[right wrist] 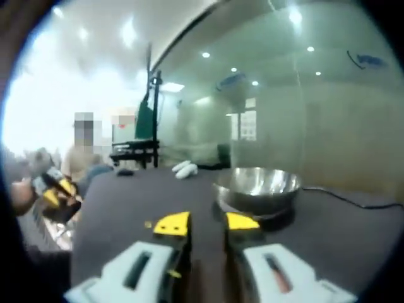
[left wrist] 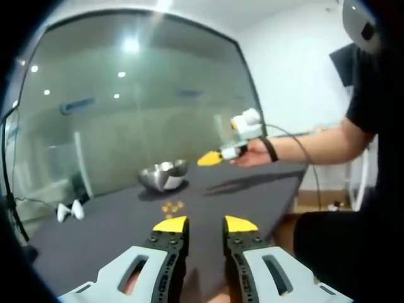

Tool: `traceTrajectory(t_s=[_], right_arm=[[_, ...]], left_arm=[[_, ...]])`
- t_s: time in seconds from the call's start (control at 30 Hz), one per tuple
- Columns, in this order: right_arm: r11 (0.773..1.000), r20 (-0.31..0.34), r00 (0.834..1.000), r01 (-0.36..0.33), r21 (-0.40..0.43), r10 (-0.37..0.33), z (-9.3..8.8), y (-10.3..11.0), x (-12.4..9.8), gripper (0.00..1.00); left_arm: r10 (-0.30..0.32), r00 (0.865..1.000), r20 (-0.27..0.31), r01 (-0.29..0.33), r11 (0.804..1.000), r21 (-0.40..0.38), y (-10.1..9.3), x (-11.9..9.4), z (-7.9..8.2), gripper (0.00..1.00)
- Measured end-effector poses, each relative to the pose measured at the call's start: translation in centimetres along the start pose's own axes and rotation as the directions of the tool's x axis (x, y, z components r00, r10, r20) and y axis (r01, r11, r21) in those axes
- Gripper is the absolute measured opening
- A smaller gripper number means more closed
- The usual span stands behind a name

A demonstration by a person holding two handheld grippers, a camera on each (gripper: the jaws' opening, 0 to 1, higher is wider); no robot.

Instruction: Pick up the QQ candy scattered on the table and place it into the stainless steel bowl on the table

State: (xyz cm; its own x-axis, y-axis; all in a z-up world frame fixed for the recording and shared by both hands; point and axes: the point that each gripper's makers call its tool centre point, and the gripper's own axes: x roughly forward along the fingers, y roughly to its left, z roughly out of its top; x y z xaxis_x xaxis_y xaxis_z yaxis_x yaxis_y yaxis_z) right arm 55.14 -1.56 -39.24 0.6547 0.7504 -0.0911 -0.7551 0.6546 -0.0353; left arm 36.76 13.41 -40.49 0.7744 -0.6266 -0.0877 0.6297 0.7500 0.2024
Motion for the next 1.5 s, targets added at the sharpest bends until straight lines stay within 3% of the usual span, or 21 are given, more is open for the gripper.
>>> traceTrajectory(t_s=[0.1,0.23,0.57,0.87,1.07,1.5], right_arm=[[0.999,0.000,0.999,-0.032,-0.020,0.032,-0.4,1.7,-0.9,0.22],[0.988,-0.028,0.988,-0.154,-0.016,0.153,-1.9,4.7,-2.2,0.23],[0.976,-0.035,0.980,-0.198,-0.087,0.195,-3.3,7.1,-4.8,0.25],[0.979,-0.044,0.981,-0.193,-0.061,0.191,-4.2,6.5,-5.1,0.26],[0.971,-0.065,0.973,-0.227,-0.074,0.222,-4.2,6.2,-3.1,0.26],[0.917,-0.136,0.918,-0.387,-0.101,0.372,-4.3,9.5,3.9,0.26]], left_arm=[[0.006,1.000,0.001,-0.006,1.000,-0.006,0.2,0.0,-0.1,0.23],[0.002,1.000,0.028,-0.001,1.000,-0.028,0.2,-0.1,0.5,0.23],[0.001,1.000,0.020,0.000,1.000,-0.030,0.2,0.0,0.0,0.23],[-0.004,1.000,0.018,0.005,1.000,-0.023,0.0,0.1,0.0,0.23],[-0.006,1.000,0.013,0.006,1.000,-0.022,-0.2,0.1,-0.1,0.23],[0.003,1.000,0.015,-0.003,0.999,-0.032,0.0,-0.2,-0.2,0.23]])
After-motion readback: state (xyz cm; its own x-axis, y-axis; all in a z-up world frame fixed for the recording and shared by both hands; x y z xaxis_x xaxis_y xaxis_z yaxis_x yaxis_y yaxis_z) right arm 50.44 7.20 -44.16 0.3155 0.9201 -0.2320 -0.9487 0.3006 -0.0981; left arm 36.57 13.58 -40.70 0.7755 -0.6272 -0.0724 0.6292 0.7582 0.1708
